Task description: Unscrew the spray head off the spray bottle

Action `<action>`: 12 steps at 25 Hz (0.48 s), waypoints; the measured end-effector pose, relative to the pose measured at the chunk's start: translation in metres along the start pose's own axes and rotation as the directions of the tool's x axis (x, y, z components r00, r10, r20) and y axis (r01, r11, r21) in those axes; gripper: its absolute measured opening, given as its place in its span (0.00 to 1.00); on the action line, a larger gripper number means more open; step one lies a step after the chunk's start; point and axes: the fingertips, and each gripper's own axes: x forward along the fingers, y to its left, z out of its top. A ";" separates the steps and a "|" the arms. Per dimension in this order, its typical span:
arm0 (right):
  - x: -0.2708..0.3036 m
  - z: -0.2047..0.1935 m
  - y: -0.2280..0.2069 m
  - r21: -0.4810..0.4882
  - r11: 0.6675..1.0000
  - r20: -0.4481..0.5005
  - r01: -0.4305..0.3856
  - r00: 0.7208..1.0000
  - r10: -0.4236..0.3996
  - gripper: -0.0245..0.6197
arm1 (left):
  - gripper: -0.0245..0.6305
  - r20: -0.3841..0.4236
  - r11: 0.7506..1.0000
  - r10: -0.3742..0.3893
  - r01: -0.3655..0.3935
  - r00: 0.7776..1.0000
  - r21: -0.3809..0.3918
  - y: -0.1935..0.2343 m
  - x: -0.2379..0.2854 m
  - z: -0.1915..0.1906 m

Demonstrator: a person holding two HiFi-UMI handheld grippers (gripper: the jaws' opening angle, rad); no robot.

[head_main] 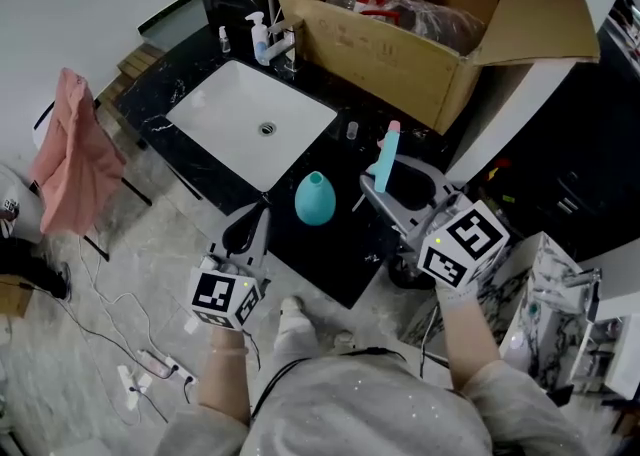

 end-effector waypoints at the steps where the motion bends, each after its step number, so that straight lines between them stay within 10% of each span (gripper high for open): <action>1: -0.001 -0.002 0.001 0.000 1.000 -0.001 -0.002 1.000 0.002 0.27 | 0.06 0.004 1.000 0.018 -0.018 1.000 -0.011 0.002 -0.004 0.002; 12: -0.018 -0.016 0.022 -0.009 1.000 0.016 -0.019 1.000 0.019 0.26 | 0.04 -0.019 0.985 0.171 -0.171 0.985 -0.029 0.008 -0.044 0.004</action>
